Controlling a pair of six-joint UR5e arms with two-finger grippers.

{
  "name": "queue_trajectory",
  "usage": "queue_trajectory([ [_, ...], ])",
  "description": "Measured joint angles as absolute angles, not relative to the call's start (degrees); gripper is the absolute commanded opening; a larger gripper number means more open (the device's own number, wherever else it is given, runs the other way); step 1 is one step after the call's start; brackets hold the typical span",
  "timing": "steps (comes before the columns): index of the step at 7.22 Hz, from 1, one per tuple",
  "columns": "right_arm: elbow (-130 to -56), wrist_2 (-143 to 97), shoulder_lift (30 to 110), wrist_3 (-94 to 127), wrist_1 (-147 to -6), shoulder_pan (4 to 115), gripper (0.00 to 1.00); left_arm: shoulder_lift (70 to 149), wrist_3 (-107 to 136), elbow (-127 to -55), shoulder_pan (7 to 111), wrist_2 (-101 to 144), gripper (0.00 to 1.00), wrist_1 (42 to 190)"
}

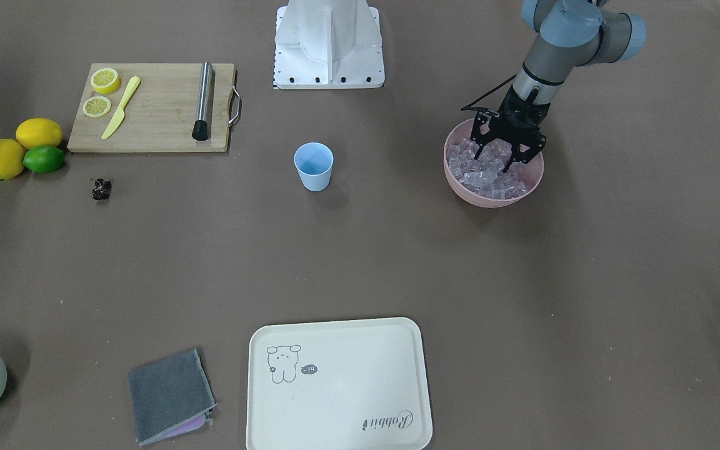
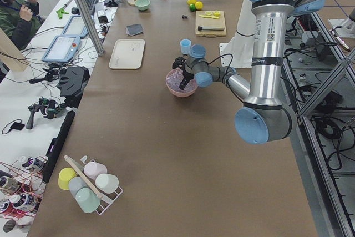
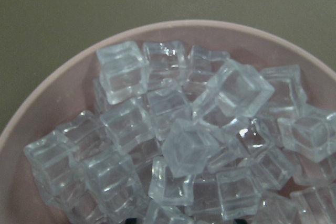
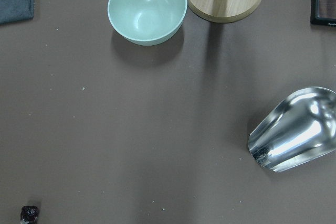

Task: Put ice and cherries in cup
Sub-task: 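Return the left gripper to the pink bowl and grasp another ice cube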

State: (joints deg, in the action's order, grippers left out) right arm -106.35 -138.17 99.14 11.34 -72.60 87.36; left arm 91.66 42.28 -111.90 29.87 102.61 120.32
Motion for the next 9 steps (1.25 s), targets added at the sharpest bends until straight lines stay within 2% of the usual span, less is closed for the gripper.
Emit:
queue_trajectory([
  [1, -106.35, -138.16, 99.14, 11.32, -72.6, 87.36, 1.0, 91.65, 42.28, -112.05, 29.88, 102.64, 0.0, 120.32],
  [9, -106.35, -138.16, 99.14, 11.25, -72.6, 87.36, 1.0, 91.42, 42.38, -114.47, 30.54, 103.9, 0.0, 120.38],
])
